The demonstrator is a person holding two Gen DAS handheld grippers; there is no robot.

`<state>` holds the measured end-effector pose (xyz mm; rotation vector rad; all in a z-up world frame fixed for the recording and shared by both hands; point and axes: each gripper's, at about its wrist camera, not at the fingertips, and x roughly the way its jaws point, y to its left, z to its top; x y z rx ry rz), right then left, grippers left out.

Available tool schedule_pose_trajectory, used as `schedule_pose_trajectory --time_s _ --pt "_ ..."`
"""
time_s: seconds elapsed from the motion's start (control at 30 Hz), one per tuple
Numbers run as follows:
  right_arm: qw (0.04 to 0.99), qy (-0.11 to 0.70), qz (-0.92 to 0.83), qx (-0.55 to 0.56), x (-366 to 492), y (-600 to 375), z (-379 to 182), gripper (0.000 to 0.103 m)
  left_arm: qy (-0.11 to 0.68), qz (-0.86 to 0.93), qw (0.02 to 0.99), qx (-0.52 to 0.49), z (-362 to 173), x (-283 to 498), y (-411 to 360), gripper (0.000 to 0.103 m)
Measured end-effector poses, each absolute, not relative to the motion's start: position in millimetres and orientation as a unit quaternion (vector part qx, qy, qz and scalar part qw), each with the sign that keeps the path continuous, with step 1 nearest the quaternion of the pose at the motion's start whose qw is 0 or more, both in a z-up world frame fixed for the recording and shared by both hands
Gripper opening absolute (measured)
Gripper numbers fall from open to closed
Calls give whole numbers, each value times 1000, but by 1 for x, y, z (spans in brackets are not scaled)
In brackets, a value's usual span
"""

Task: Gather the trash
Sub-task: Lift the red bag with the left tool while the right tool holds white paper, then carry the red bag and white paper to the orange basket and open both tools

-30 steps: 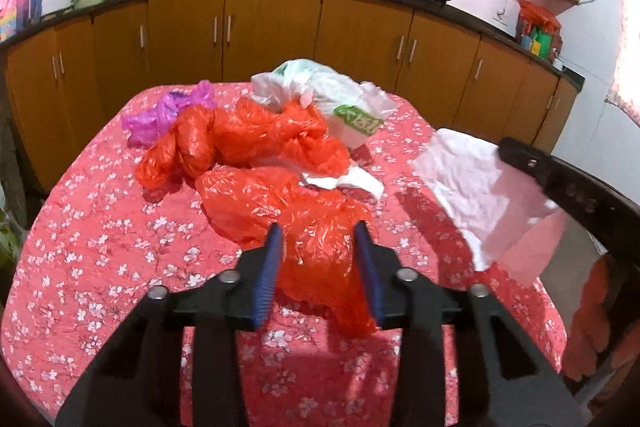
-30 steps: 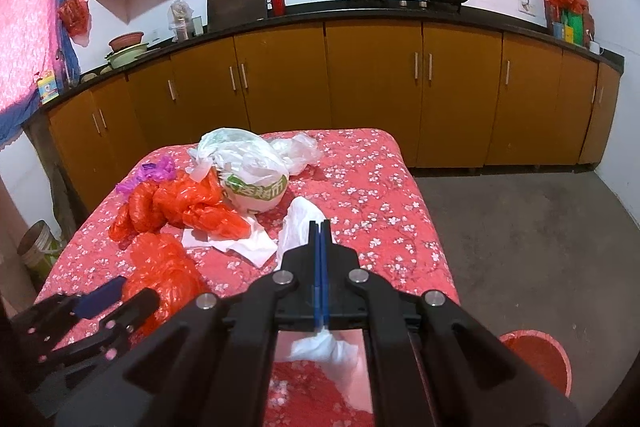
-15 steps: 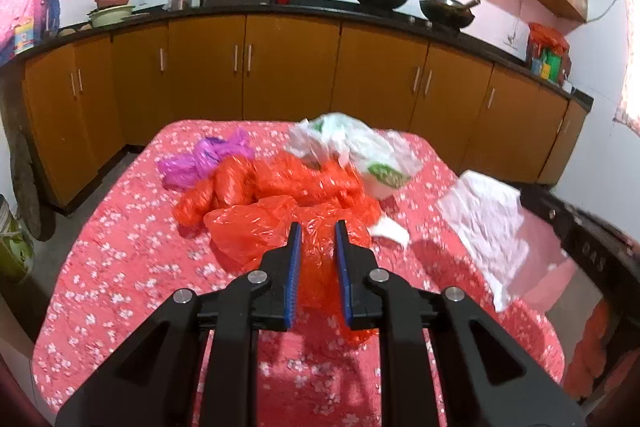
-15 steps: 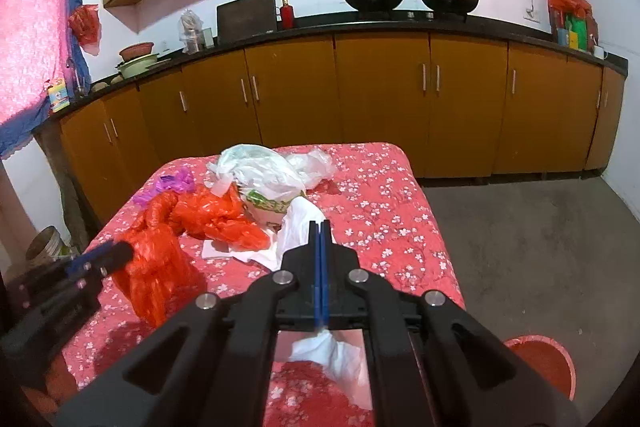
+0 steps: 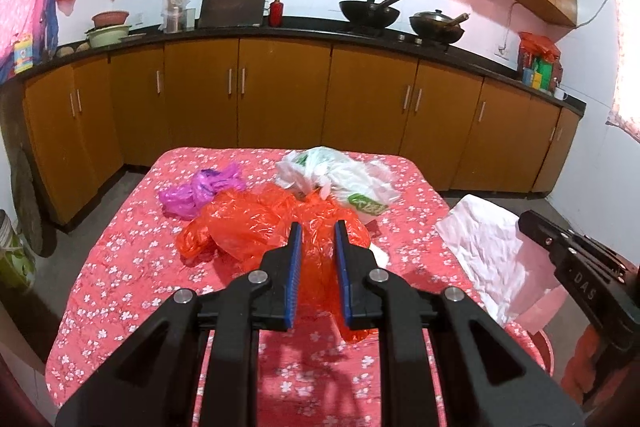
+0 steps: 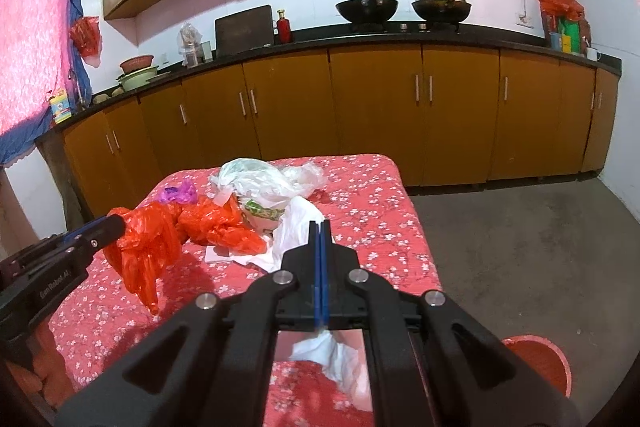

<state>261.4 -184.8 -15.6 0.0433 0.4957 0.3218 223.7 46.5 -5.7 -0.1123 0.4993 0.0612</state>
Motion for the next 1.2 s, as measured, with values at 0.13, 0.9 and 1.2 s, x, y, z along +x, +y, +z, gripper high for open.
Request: schedule_pose_trajectory --time_s 0.13,0.9,1.2 --pt "959 241 149 26 259 -199 -12 2 246 22 968 -53 -3 224 36 16" --pt "967 251 17 39 246 -338 -42 2 260 -101 960 -2 -9 232 -96 16" --pt "955 288 -45 54 236 -405 -82 2 277 -182 943 21 -28 226 -174 16"
